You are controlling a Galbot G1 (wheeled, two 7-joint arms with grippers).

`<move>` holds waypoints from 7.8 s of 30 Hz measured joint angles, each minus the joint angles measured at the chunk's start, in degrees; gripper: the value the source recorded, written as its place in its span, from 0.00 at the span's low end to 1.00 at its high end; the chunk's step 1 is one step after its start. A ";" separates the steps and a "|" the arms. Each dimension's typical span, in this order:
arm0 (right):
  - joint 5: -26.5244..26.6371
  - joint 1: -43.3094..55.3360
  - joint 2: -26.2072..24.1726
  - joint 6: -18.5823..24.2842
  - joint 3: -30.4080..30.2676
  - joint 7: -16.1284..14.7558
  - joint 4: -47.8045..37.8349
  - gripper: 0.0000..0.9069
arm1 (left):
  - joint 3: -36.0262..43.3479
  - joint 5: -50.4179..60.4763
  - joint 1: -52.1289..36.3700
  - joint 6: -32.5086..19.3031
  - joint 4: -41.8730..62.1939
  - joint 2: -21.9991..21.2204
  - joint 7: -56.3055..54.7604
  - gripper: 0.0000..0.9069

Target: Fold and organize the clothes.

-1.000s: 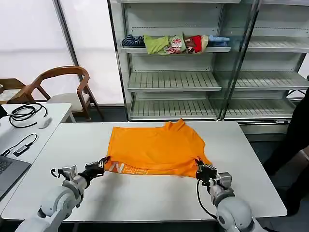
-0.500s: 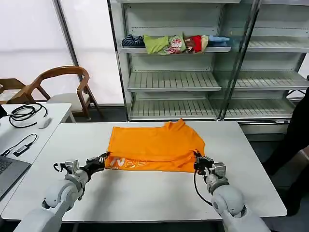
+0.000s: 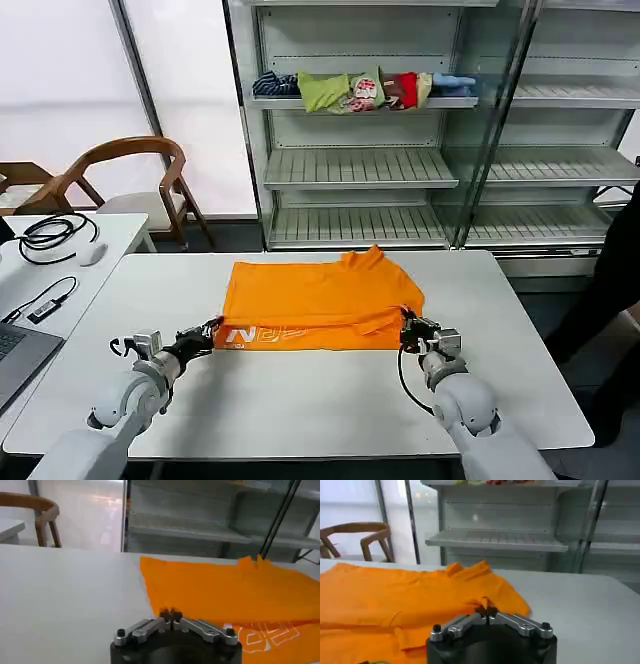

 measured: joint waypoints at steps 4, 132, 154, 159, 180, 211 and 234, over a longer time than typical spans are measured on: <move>-0.46 0.80 0.27 0.06 -0.16 0.03 -1.06 1.00 | 0.22 0.46 -0.17 -0.66 0.20 -0.13 0.19 1.00; -5.56 -44.24 -7.44 3.63 14.12 -1.59 29.12 0.00 | -19.47 8.28 42.59 -0.07 -28.13 1.87 0.46 0.02; -2.58 -45.27 -9.21 1.21 18.30 -1.77 34.12 1.00 | -25.05 7.97 44.84 1.75 -33.76 4.63 1.16 1.00; -0.55 -41.52 -9.82 -0.23 18.68 -0.73 34.05 1.00 | -25.60 6.57 42.95 1.98 -33.49 6.13 0.92 1.00; 5.74 -8.03 -6.11 -7.08 5.36 6.33 16.12 1.00 | -12.84 4.57 18.07 1.00 -19.01 7.67 1.38 1.00; 4.44 23.01 8.25 -6.42 -7.62 4.73 -22.74 1.00 | 6.08 4.74 -10.94 1.21 9.07 3.11 4.47 1.00; 3.50 26.18 11.36 -5.77 -8.72 3.48 -31.86 0.96 | 8.75 5.62 -15.45 1.47 15.53 1.60 5.08 0.03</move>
